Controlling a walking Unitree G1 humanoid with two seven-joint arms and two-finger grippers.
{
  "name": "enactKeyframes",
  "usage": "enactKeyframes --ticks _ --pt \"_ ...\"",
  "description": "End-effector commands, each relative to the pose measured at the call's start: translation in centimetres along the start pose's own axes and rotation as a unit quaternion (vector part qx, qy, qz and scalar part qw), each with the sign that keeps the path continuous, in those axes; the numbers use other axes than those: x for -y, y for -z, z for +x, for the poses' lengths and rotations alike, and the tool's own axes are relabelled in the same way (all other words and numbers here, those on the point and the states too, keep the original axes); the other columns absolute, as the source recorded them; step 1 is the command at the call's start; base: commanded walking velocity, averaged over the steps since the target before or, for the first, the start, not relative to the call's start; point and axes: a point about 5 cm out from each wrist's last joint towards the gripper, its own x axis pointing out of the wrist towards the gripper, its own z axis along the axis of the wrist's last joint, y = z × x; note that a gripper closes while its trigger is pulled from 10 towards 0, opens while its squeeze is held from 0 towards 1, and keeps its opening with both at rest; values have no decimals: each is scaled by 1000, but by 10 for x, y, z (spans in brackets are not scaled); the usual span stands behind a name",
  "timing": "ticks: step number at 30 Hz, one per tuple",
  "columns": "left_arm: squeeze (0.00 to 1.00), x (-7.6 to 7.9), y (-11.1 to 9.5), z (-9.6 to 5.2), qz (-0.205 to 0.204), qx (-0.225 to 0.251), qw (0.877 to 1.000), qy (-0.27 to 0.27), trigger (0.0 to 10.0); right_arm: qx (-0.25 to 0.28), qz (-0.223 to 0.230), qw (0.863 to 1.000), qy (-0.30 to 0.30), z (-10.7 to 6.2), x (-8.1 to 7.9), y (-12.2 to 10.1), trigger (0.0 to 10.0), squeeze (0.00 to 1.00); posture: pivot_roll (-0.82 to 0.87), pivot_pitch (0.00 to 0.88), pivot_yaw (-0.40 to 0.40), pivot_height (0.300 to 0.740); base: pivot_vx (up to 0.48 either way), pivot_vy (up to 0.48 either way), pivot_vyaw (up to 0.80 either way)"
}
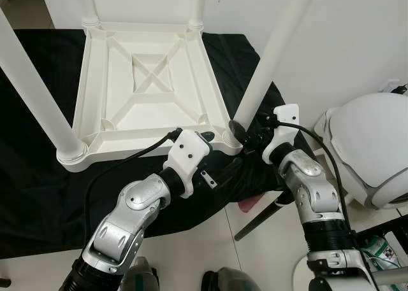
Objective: Building children table
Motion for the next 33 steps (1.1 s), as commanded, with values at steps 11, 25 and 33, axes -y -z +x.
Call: enactKeyframes --ticks 11,25,33 --pt "0 -3 -3 1 8 -1 1000 0 10000 -32 -54 988 -140 25 -1 4 10000 0 29 13 -73 740 0 0 0" --pt "0 -4 -3 0 10 0 1000 -9 10000 -76 -69 979 -176 38 1 19 0 0 52 9 -88 740 0 0 0" --pt "0 -4 -2 0 15 -4 1000 -9 10000 -70 -65 978 -183 33 6 21 0 0 39 9 -83 740 0 0 0"
